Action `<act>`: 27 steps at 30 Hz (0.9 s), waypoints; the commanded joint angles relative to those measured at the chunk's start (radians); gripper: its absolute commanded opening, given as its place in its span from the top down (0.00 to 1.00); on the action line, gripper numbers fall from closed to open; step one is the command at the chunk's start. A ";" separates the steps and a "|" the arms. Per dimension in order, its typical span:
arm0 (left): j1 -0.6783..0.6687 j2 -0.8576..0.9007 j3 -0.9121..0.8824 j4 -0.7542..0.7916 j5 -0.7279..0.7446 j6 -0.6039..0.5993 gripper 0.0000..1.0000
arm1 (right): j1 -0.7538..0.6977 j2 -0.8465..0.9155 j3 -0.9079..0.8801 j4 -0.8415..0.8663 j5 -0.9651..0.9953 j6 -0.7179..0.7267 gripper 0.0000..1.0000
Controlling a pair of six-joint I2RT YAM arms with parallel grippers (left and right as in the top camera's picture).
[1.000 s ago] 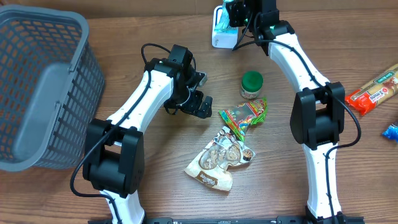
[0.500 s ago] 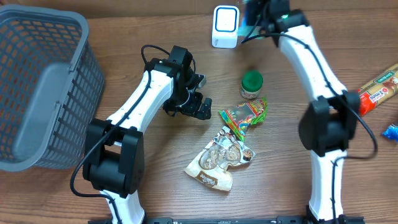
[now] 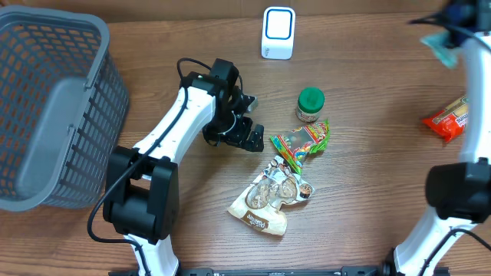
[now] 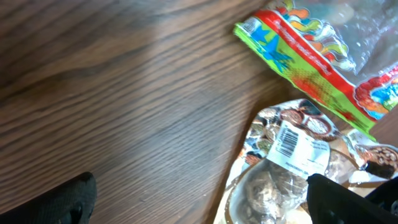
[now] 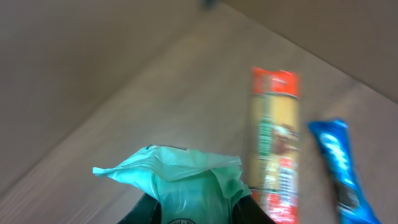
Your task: Scan the item barcode
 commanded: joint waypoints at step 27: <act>-0.143 0.009 0.014 -0.005 0.030 -0.040 0.00 | -0.430 -0.005 -0.419 0.166 -0.118 0.081 0.90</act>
